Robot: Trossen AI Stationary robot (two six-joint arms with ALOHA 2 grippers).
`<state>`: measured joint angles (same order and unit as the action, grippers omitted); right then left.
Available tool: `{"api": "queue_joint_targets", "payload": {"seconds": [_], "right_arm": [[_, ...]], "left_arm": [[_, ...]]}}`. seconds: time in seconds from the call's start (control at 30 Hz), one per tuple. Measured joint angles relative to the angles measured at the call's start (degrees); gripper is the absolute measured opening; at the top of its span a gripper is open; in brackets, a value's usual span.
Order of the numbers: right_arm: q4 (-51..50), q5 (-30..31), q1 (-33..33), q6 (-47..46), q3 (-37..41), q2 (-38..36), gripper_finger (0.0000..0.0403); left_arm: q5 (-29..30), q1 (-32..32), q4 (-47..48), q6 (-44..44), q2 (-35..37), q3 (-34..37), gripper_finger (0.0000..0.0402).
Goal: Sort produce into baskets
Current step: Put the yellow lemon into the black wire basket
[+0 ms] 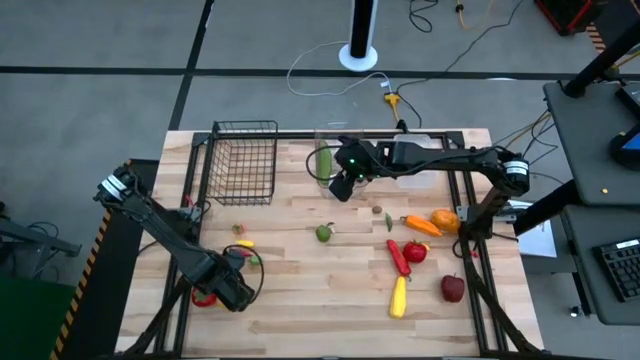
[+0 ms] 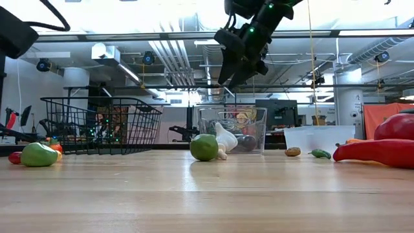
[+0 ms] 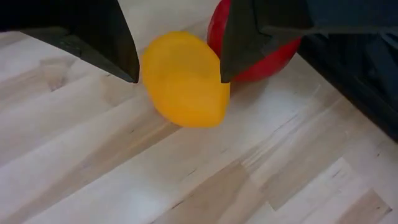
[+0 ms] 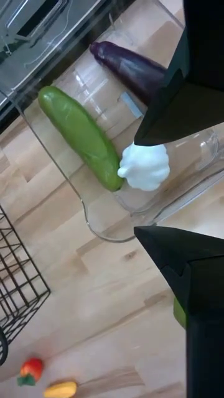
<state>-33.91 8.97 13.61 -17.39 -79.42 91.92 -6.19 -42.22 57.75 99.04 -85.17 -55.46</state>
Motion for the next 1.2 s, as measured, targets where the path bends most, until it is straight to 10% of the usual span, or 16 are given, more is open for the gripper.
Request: {"api": "queue_joint_targets", "payload": {"seconds": [1.2], "right_arm": [[0.32,0.0,-0.12,-0.06,0.03,0.0,0.0215]], "left_arm": [[0.64,-0.76,-3.4,0.88,-6.49,-0.06,0.0265]]}}
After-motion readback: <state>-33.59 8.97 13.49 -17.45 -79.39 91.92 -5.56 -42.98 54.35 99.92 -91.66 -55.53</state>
